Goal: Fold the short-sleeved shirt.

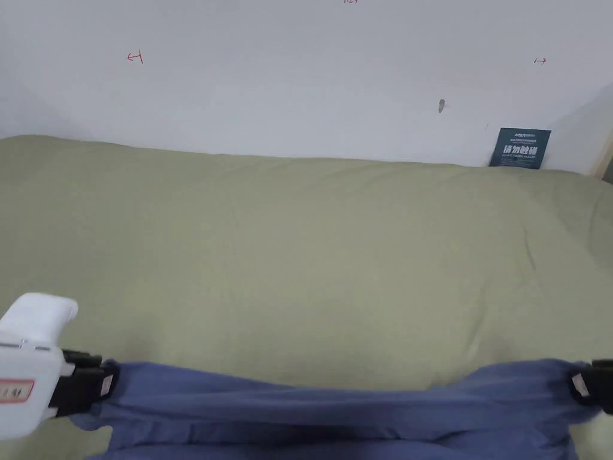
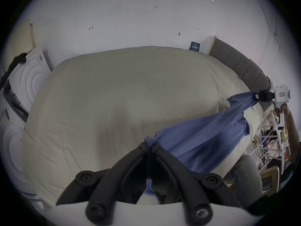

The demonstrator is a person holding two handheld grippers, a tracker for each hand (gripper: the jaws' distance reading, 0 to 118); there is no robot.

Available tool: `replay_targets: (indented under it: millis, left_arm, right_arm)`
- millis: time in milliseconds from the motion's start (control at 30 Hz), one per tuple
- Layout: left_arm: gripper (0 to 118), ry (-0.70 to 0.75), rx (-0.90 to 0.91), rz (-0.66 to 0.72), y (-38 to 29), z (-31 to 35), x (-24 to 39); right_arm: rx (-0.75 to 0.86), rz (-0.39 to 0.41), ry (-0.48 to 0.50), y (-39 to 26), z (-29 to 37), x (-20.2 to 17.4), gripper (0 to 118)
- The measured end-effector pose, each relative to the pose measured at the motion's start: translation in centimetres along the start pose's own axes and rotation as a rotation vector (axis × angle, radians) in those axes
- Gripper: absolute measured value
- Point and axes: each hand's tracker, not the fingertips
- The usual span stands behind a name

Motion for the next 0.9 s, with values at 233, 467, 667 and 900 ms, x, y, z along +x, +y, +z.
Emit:
replay_targets:
  millis: [233,467,667,900]
  left_arm:
    - [2,-0.018,-0.078,0.072,-8.4,-0.4,1.5]
    - [3,0.005,-0.160,0.132,-12.7,-2.7,1.9]
    - [73,0.020,-0.135,0.183,-12.9,-3.0,1.6]
    - [73,0.091,-0.013,0.365,-13.0,3.6,-1.0]
  right_arm:
    - [-0.103,-0.111,0.001,-8.5,-0.8,1.3,2]
    - [-0.187,-0.203,-0.038,-13.2,-3.2,2.8,3]
    - [-0.148,-0.312,0.025,-13.9,-3.4,4.9,78]
    - [0.000,-0.291,-0.169,-11.9,3.8,3.9,78]
